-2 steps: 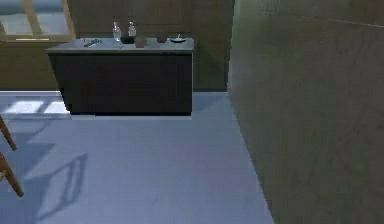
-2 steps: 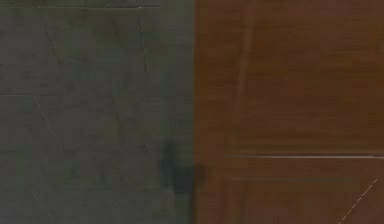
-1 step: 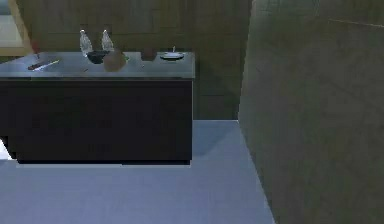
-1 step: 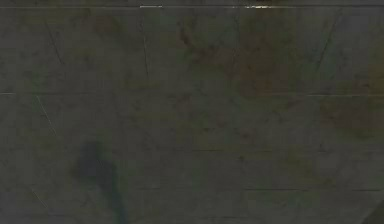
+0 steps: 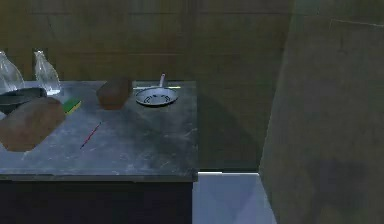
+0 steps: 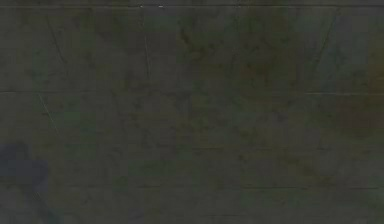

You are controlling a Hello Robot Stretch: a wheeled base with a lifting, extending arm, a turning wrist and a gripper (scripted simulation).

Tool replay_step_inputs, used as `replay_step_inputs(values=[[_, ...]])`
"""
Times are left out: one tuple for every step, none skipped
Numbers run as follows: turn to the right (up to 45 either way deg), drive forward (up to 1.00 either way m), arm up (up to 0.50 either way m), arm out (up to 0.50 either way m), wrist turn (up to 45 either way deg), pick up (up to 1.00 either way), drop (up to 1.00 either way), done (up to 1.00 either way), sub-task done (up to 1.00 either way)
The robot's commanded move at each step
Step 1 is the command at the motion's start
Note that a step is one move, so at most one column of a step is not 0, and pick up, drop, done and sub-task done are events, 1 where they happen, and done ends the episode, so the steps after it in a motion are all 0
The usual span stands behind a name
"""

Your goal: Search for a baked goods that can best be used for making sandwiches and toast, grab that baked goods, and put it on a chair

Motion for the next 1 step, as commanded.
replay_step_inputs(values=[[-45.0, 0.0, 0.0, 0.0, 0.0, 0.0, 0.0, 0.0, 0.0]])
